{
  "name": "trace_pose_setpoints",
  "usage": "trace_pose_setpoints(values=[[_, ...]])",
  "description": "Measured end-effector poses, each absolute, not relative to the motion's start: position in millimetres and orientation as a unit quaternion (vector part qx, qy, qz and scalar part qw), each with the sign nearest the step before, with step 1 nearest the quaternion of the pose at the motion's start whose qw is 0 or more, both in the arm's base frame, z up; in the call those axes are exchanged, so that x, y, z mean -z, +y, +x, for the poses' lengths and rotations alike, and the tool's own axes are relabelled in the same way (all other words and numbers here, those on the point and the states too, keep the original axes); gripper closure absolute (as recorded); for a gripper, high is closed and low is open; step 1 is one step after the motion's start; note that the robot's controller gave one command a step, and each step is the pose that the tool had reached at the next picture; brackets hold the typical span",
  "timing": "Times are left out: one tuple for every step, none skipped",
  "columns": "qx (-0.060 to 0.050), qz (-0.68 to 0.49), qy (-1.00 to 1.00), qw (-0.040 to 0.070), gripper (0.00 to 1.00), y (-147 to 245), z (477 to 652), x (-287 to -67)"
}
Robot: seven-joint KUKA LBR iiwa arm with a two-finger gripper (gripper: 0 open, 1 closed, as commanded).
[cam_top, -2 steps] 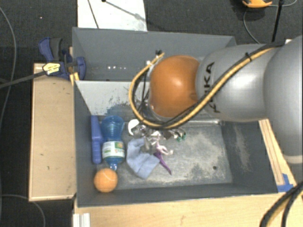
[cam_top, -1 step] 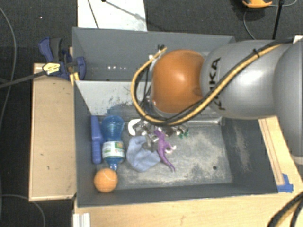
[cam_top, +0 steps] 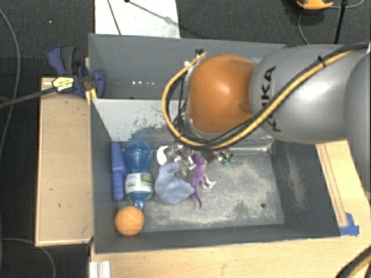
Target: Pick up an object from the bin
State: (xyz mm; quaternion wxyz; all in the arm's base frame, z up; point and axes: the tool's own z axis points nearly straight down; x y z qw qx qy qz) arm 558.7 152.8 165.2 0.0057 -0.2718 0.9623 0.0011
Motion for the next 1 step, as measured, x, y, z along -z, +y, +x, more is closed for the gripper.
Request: trace_pose_setpoints(values=[[-0.001, -0.271, 0.963, 0.008, 1.0, 153.0, 559.6, -175.7]])
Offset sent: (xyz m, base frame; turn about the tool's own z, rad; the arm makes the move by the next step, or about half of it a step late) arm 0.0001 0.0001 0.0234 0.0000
